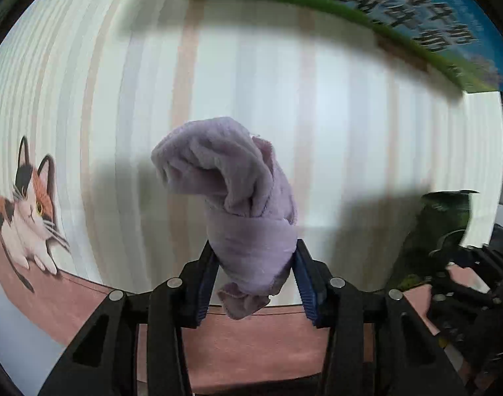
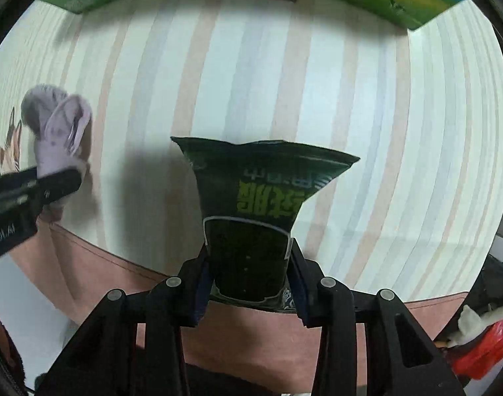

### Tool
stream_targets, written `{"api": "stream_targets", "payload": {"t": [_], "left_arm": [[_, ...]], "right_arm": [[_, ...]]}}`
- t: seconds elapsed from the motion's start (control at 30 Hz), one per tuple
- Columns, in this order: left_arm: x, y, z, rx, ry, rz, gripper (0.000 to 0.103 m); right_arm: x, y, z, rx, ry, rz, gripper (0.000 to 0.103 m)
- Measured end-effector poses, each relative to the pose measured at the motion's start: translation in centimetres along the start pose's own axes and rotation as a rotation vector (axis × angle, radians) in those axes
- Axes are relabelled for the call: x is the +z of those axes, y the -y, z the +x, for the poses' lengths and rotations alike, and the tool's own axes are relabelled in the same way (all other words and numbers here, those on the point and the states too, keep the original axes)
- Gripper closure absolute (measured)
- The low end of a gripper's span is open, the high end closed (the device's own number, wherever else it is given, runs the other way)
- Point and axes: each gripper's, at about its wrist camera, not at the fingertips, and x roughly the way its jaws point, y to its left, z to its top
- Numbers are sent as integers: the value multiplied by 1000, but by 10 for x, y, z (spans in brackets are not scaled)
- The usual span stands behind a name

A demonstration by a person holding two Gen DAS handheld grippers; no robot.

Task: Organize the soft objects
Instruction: 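Grasp the lilac cloth with the left tool while the right grasps the green snack bag, then carry both items into the box and open both tools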

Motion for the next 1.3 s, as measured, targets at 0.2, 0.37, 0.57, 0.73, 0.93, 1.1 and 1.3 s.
{"api": "stream_targets", "payload": {"t": [0.2,0.37,0.57,0.73,0.93,1.1,1.3], "left_arm": [[8,-4,12,-25,7,-48,56],[6,3,11,0,39,-50,61],[-10,19,-42,-53,109,-9,63],[-6,46,-137,-132,258,79,63],[51,69,-232,-120,405,173,63],[124,64,-238,-30,365,176,63],[196,51,-197,40,200,137,63]], "right_arm": [[4,3,1,30,33,30,53],[8,14,4,24,53,59,54],[5,14,-25,105,47,50,66],[5,13,-108,182,167,6,66],[41,34,-217,173,324,-23,66],[107,74,-254,82,354,39,66],[171,95,-224,16,254,86,66]]}}
